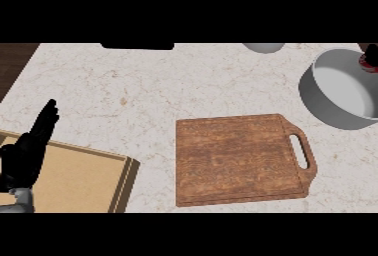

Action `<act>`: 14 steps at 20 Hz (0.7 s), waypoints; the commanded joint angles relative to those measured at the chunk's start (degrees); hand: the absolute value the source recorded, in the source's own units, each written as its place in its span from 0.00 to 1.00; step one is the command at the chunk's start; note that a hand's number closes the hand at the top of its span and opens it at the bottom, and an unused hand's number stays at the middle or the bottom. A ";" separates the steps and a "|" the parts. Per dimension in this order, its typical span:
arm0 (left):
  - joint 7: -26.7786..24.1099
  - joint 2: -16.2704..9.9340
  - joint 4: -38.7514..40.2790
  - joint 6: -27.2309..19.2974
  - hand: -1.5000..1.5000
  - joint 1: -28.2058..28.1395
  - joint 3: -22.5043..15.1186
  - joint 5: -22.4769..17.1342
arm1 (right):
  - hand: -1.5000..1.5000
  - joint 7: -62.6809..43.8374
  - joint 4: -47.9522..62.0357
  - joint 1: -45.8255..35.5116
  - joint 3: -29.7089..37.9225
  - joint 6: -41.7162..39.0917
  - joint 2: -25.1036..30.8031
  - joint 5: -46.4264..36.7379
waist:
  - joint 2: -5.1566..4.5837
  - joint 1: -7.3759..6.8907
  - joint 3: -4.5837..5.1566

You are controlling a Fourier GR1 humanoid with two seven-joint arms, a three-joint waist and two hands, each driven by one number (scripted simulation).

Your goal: Pick the can from the cutting board and place it in the pot

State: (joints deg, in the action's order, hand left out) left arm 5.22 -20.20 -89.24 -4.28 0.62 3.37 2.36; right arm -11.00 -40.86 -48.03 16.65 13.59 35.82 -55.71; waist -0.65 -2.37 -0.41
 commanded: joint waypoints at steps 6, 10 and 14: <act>4.14 2.06 0.91 -0.60 0.50 1.59 -1.83 1.32 | 0.00 8.66 18.68 -6.33 8.34 2.93 0.97 6.89 | -0.94 -1.11 0.14; 1.87 1.42 0.87 0.95 0.50 -0.37 -0.63 0.29 | 0.00 14.11 22.44 -8.07 10.76 2.64 2.31 9.37 | -0.73 -1.11 0.20; 3.16 0.67 1.54 1.54 0.50 2.80 0.27 -0.08 | 0.00 18.81 24.26 -8.39 12.63 6.57 1.71 10.86 | -1.01 -1.23 0.15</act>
State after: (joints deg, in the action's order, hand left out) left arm 7.11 -19.38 -89.53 -3.81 2.00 3.14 3.17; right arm 4.11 -19.11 -55.18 27.26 18.25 37.32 -46.61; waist -1.27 -3.52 -0.50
